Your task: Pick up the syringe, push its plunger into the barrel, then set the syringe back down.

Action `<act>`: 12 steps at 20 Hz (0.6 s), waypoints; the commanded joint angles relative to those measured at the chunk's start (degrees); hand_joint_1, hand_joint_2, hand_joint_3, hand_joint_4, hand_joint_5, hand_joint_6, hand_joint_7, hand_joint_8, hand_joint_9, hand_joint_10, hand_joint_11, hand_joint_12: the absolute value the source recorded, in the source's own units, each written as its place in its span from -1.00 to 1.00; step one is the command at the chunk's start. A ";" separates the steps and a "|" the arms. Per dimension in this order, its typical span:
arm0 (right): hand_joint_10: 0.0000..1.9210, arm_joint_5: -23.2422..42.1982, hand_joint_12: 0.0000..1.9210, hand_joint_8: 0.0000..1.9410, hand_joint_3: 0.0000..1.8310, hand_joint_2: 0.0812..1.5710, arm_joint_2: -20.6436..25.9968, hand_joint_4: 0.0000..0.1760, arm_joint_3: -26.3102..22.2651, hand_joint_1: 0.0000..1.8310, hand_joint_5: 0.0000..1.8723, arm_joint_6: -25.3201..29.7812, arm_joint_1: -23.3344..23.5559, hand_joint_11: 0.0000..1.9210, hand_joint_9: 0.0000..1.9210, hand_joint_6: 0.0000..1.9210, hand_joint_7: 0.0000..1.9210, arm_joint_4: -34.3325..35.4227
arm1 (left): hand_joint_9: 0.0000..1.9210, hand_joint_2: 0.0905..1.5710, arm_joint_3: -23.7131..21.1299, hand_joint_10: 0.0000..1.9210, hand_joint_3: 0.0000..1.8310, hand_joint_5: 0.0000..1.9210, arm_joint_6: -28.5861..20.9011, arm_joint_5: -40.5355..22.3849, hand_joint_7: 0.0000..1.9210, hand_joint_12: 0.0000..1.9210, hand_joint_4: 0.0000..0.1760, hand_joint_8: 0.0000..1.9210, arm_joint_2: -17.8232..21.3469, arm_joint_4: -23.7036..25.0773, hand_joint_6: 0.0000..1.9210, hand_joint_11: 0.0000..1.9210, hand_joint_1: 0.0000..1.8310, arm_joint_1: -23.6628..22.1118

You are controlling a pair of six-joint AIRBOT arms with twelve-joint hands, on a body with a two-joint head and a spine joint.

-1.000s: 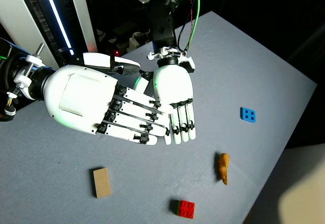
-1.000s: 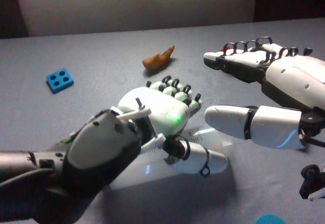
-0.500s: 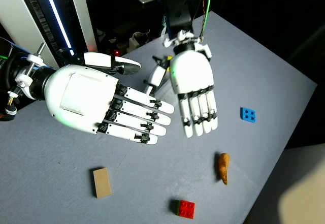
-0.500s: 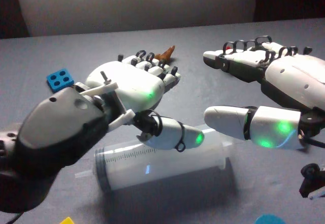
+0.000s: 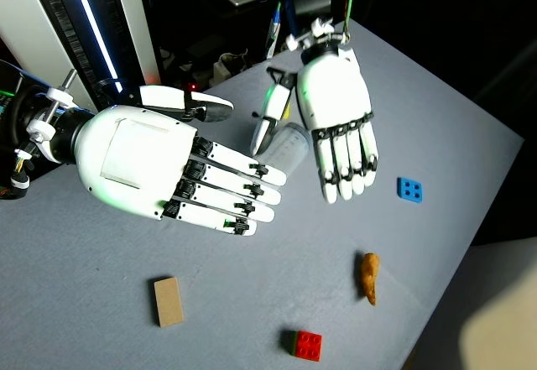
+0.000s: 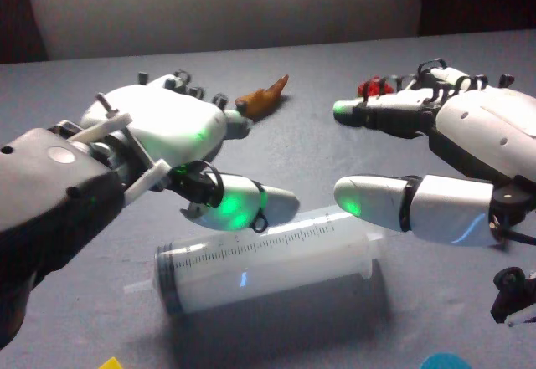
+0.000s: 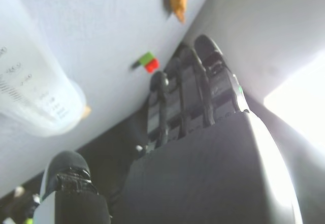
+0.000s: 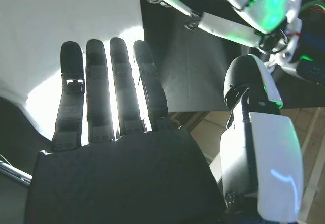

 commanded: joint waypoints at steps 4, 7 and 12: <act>-0.62 6.53 0.44 -0.97 -1.00 0.49 0.15 -1.00 -0.09 -0.81 -0.09 -0.33 -0.11 -0.55 -0.12 -0.98 -0.01 -2.11 | -0.15 0.50 -2.90 -0.87 -1.00 -0.19 0.03 -5.54 -0.12 0.14 -1.00 -0.96 1.89 0.58 -0.96 -0.65 -0.90 -2.05; 0.61 6.65 0.83 0.46 -0.99 0.61 0.09 -1.00 -0.09 -0.88 -0.20 -0.48 -0.16 -0.15 -0.10 0.47 -0.08 -2.13 | -0.20 0.55 -5.26 0.28 -1.00 -0.17 0.05 -8.19 -0.01 0.65 -1.00 -0.06 2.84 -1.34 0.21 -0.47 -0.68 -3.03; 1.00 6.93 1.00 1.00 -1.00 0.65 -0.01 -1.00 -0.09 -0.73 0.15 -0.67 -0.20 0.47 0.36 1.00 0.21 -2.14 | 0.26 0.62 -7.27 1.00 -0.99 0.19 0.60 -10.00 0.22 1.00 -1.00 1.00 2.91 -3.90 1.00 0.26 -0.55 -4.25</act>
